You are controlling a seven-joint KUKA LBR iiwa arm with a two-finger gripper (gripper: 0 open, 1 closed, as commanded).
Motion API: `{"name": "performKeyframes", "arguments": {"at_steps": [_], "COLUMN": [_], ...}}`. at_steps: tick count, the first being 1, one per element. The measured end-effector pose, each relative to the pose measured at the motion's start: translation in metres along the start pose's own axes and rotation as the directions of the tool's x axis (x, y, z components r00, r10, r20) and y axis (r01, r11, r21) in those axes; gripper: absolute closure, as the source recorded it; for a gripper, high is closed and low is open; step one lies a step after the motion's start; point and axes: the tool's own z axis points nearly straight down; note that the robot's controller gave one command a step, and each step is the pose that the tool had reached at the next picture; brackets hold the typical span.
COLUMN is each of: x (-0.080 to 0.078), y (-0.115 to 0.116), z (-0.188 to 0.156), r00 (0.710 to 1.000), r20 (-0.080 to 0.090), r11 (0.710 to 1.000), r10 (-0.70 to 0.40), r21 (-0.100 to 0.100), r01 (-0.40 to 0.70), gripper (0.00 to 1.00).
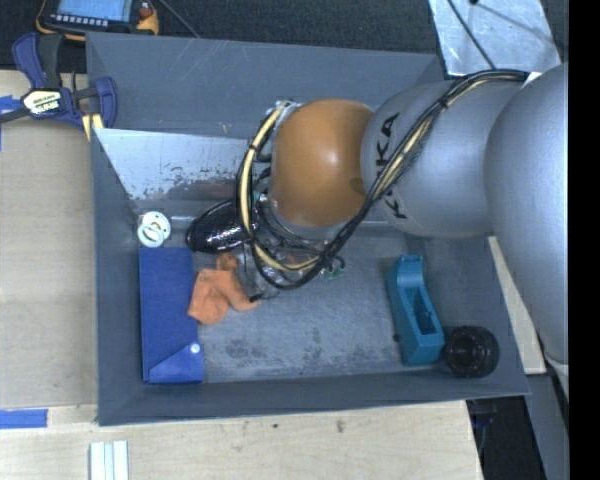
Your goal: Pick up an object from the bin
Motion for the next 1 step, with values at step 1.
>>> {"name": "performKeyframes", "arguments": {"at_steps": [1], "x": [-0.0127], "y": [0.016], "z": [-0.0149], "r00": [0.999], "r20": [0.0], "r11": [0.999], "r10": [-0.038], "r21": [0.001], "r01": [0.038], "gripper": [1.0]}}
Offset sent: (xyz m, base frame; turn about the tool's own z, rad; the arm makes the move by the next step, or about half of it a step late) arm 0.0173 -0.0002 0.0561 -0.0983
